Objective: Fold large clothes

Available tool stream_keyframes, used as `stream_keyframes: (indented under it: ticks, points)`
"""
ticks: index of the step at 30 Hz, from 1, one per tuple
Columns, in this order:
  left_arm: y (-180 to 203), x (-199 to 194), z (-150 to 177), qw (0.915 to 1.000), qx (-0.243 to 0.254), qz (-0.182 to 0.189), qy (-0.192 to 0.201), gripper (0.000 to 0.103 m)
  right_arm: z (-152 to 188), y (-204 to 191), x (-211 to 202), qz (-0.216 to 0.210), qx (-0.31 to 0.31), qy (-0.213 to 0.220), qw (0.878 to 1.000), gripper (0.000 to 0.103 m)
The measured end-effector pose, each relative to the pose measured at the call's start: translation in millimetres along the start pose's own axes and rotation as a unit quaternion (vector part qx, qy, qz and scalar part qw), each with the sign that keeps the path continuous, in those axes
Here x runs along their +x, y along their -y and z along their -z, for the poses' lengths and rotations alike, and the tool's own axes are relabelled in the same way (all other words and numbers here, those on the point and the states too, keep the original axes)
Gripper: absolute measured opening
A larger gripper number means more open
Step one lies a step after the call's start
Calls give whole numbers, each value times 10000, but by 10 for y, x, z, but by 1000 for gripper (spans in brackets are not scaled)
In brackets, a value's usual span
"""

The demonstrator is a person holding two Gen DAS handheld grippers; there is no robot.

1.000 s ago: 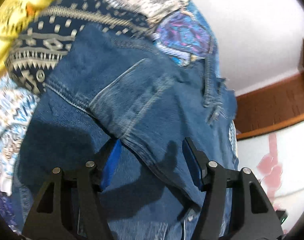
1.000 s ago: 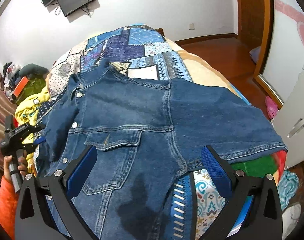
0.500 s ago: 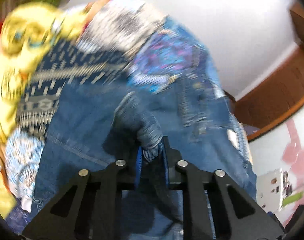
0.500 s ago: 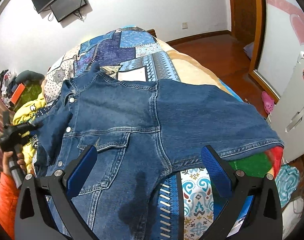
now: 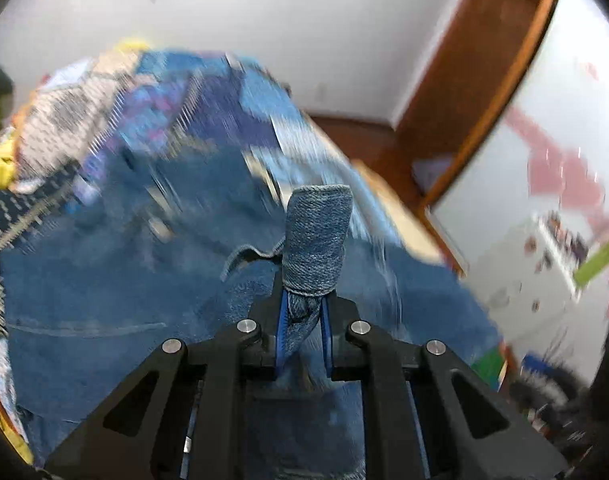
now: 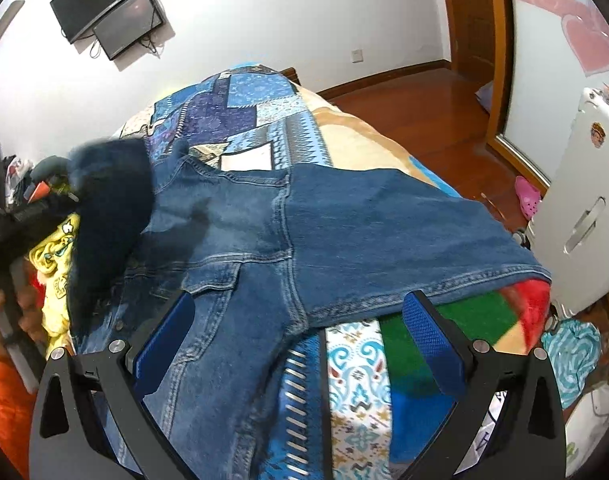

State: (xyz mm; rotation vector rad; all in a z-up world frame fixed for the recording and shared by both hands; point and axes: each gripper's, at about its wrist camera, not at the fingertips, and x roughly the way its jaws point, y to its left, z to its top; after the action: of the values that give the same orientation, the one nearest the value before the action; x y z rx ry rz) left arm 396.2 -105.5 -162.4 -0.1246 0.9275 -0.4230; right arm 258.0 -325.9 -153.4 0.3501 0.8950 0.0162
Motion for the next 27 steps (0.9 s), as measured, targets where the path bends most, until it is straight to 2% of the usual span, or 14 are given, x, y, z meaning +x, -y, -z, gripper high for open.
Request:
stream_keyframes:
  ticks: [4, 7, 8, 10, 11, 12, 14, 17, 20, 22, 27]
  points:
    - [141, 403, 414, 9958, 209, -42, -887, 13, 29, 135, 18, 136, 66, -81, 9999, 103]
    - [203, 522, 608, 9920, 353, -209, -1198, 15, 61, 248, 52, 211, 163, -150, 9995, 103]
    - [222, 518, 653, 9916, 409, -250, -1204, 18, 70, 282, 70, 238, 195, -178, 9994, 103]
    - [238, 462, 688, 9920, 406, -148, -1186, 33, 91, 343, 96, 283, 237, -221, 9991, 103]
    - [232, 446, 680, 9922, 365, -56, -1191, 47, 100, 370, 113, 311, 256, -244, 9989, 103]
    - [254, 394, 676, 9928, 318, 47, -1155, 54, 107, 396, 126, 339, 274, -266, 9987, 103]
    - [288, 288, 662, 9938, 388, 66, -1039, 54, 112, 440, 146, 371, 302, -300, 9984, 103]
    - [356, 98, 622, 9949, 592, -88, -814, 56, 113, 527, 149, 373, 353, -314, 9982, 103]
    - [316, -132, 568, 9967, 639, -248, -440, 65, 96, 659, 148, 394, 443, -307, 9978, 103]
    - [228, -303, 551, 9967, 626, -484, -157, 70, 92, 771, 153, 404, 537, -324, 9972, 103]
    - [-100, -515, 575, 9931, 386, -1090, 174, 84, 87, 1175, 289, 395, 1049, -534, 9923, 103]
